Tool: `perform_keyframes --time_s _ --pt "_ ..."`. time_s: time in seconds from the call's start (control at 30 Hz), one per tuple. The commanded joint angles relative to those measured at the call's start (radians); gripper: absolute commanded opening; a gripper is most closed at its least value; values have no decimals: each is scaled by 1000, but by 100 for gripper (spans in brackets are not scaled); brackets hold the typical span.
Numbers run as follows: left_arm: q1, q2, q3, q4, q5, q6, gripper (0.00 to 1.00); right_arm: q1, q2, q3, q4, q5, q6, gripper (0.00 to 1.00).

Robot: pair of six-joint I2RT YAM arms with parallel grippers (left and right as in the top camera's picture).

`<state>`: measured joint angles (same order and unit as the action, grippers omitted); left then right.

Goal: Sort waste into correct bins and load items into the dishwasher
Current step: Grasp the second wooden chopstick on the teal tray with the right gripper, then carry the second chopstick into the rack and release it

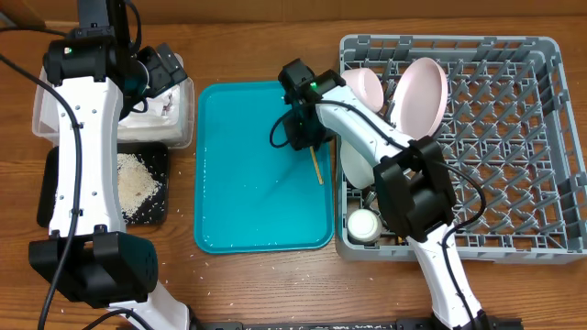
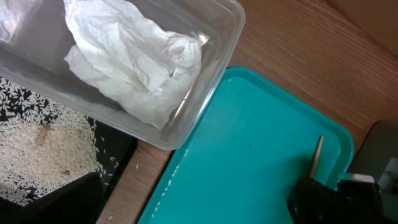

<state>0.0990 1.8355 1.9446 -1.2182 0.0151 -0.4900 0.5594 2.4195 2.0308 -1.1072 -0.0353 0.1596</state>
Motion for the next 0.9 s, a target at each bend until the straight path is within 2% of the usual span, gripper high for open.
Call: perform_keyframes --time_s 0.0,0.03,0.1,0.13,0.27,0.4,0.6,0.77,0.87 --pt "-2 -18 14 1 -7 22 100 1 74 -15 -11 -20 4 37" --pt "-2 -18 14 1 -7 22 100 2 74 -15 -13 -20 4 33" --pt "-2 -18 14 1 -7 22 100 3 72 -10 -18 -20 5 12" --pt "-2 -18 14 1 -7 22 100 4 72 3 -32 -20 9 4" --pt "-2 -18 14 1 -7 22 100 13 65 132 -168 -19 14 4" --pt "-2 -18 14 1 -7 22 100 44 -8 427 -372 8 7 4" --pt "-2 -18 14 1 -7 22 100 40 -103 694 -587 132 53 4" --pt "-2 -18 14 1 -7 22 100 13 -208 690 -587 150 61 4" --pt "-2 -18 14 1 -7 22 100 -10 -290 600 -587 151 82 4"
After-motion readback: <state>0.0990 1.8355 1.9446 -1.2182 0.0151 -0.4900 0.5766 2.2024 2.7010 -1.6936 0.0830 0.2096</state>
